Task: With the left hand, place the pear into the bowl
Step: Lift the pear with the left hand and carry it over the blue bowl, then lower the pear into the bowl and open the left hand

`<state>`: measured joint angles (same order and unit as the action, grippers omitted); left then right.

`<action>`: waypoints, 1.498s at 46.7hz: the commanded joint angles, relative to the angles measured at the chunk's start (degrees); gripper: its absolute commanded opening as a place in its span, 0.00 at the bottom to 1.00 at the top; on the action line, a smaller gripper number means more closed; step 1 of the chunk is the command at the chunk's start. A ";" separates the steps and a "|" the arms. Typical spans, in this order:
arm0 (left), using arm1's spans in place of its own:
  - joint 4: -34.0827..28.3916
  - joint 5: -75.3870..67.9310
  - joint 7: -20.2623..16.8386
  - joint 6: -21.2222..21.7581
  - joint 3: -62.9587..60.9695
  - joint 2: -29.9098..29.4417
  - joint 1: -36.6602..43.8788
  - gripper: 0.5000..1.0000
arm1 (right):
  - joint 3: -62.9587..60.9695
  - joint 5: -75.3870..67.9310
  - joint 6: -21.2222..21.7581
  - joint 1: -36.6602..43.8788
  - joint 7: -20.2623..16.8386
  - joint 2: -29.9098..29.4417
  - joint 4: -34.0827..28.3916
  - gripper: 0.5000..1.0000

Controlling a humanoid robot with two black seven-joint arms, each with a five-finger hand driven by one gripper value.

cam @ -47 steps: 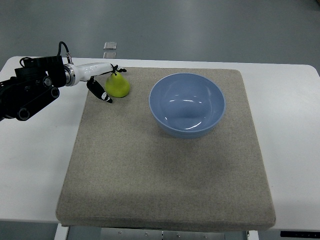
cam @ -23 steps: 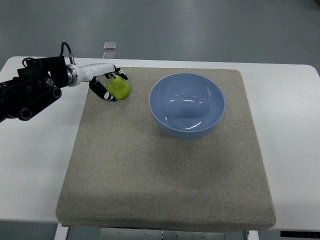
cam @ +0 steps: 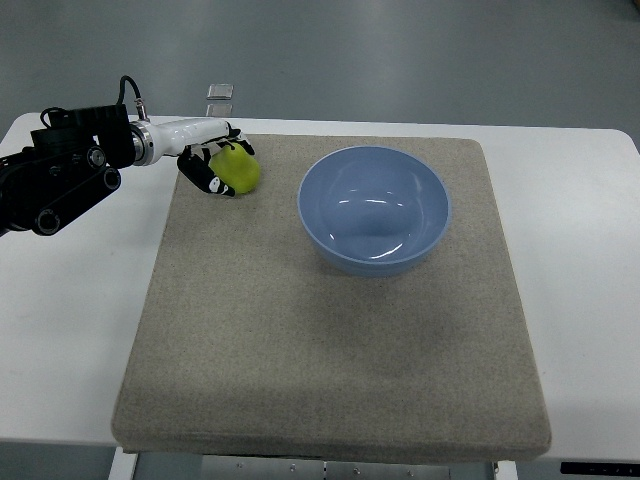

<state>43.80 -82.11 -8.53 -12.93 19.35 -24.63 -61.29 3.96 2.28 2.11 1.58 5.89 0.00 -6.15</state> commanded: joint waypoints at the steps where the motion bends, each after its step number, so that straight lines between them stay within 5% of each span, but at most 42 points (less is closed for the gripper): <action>1: 0.93 0.02 0.00 -0.16 -0.01 -0.95 -0.67 0.00 | 0.00 0.00 0.00 0.00 0.00 0.00 0.00 0.85; 27: 17.36 2.82 -0.09 -3.76 0.87 -11.06 -7.88 0.00 | 0.00 0.00 0.00 0.00 0.00 0.00 0.00 0.85; 44: 32.74 2.74 -0.09 -4.38 1.39 -10.09 -9.99 0.00 | 0.00 0.00 0.00 0.00 0.00 0.00 0.00 0.85; 70: 24.84 -12.64 0.09 -4.73 1.04 4.49 -9.55 0.00 | 0.00 0.00 0.00 0.00 0.00 0.00 0.00 0.85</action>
<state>70.20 -94.68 -8.43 -17.67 20.51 -21.33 -70.76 3.96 2.28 2.11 1.58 5.89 0.00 -6.15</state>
